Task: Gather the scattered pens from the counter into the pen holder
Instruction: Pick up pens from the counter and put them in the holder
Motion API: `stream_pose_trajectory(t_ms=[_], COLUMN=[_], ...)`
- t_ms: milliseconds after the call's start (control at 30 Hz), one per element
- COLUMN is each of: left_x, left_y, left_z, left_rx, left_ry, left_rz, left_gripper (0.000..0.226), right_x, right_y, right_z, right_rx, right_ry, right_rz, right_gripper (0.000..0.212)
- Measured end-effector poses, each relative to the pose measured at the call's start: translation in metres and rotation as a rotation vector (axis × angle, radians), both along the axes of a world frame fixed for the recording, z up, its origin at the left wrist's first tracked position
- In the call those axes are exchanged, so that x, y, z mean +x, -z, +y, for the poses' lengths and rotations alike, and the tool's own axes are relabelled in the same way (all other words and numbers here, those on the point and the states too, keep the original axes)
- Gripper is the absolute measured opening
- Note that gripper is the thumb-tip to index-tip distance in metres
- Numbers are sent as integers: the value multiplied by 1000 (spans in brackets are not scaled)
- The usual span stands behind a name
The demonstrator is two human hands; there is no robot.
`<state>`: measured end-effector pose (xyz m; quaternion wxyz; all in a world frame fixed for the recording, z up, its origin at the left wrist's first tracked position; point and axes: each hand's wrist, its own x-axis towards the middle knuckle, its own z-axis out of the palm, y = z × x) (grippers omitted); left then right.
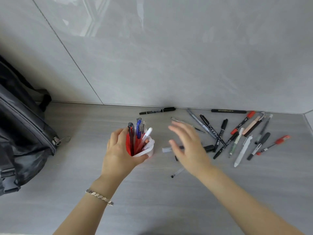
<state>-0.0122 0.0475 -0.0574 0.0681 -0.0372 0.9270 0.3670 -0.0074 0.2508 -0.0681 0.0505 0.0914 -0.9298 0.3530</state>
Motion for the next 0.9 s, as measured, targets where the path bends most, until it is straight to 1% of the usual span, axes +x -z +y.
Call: stream_pose_trajectory(t_ms=[67,100,133,233,333,433,500,567,633,667,733,767,833,900], left_x=[0,0,0,0,1,0,1,2,4,4,4,4,6,6], left_y=[-2,-2,-3,-3,-4,-5,-4,-3,-3,-3,-5,-6,-8,-10], left_z=[0,0,1,2,2,1,1,2,2,2,3,3,7,13], left_rx=[3,6,7,15,26,29,27,38,61,68,77,83,101,80], left_ry=[1,1,2,2,1,-2,-9,-10,-15,-16,-12,-10,17,60], left_rz=[-2,-2,-1,2,2,-2,0,8,2,0,-5,-9,-30,-69], left_gripper=[87,86,86,86,86,87,87,87,84,83,81,79,79,89], right_x=[1,3,4,2,-8,-18,-23,-27,-29,-27,-17,-10,5,22], right_y=[10,15,20,28,36,43,46,42,37,32,18,10,-8,-29], right_z=[40,58,74,95,93,88,84,76,73,73,73,72,67,57], right_rx=[122,195,263,414,553,645,706,751,782,749,574,448,182,6], right_ry=[89,101,79,-99,-224,-264,-271,-256,-205,-144,-9,51,165,217], right_rz=[-172,-254,-306,-394,-380,-316,-281,-300,-396,-449,-495,-482,-424,-371], right_gripper=[33,34,37,45,42,33,33,35,36,35,30,24,3,9])
